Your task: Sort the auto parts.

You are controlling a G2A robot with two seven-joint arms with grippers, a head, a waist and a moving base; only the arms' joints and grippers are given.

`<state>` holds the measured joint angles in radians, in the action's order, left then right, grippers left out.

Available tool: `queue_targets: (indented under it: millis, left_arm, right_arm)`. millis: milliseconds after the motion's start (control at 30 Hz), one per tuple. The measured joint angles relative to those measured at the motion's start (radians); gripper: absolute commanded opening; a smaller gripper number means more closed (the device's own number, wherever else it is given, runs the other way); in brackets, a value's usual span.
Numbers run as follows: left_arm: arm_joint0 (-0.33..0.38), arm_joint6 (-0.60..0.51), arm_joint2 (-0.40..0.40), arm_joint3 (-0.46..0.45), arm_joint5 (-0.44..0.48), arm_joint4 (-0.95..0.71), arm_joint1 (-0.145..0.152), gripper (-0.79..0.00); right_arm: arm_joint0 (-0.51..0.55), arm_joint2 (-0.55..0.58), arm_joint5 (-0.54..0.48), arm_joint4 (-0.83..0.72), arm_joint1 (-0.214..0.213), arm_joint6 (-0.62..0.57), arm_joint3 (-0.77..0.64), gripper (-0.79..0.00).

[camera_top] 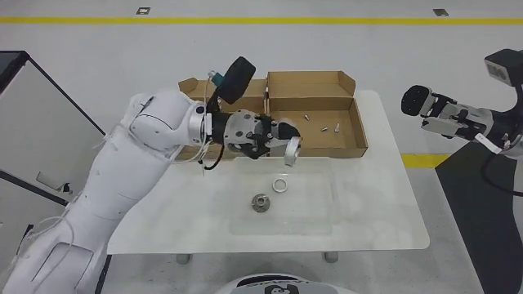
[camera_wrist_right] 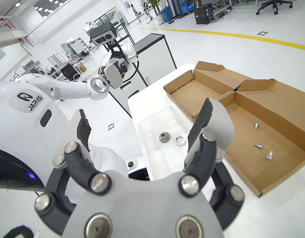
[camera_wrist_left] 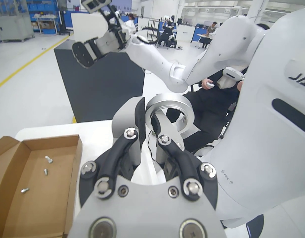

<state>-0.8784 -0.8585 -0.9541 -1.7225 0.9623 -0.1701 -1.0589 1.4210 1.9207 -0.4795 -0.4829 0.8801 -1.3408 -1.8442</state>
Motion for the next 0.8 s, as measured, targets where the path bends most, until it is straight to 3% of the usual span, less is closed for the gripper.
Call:
queue_targets:
  millis: [133,467,800]
  left_arm:
    - [0.027,-0.003,0.005,0.021,-0.004,0.022,0.020,-0.785]
    - [0.026,-0.008,0.004,0.020,-0.012,0.030,0.020,-0.785]
    - [-0.053,0.200,-0.033,-0.082,0.050,-0.117,0.010,-0.785]
  right_arm:
    - [0.000,0.000,0.000,0.000,0.000,0.000,0.000,0.000]
    - [0.000,0.000,0.000,0.000,0.000,0.000,0.000,0.000]
    - [0.000,0.000,0.000,0.000,0.000,0.000,0.000,0.000]
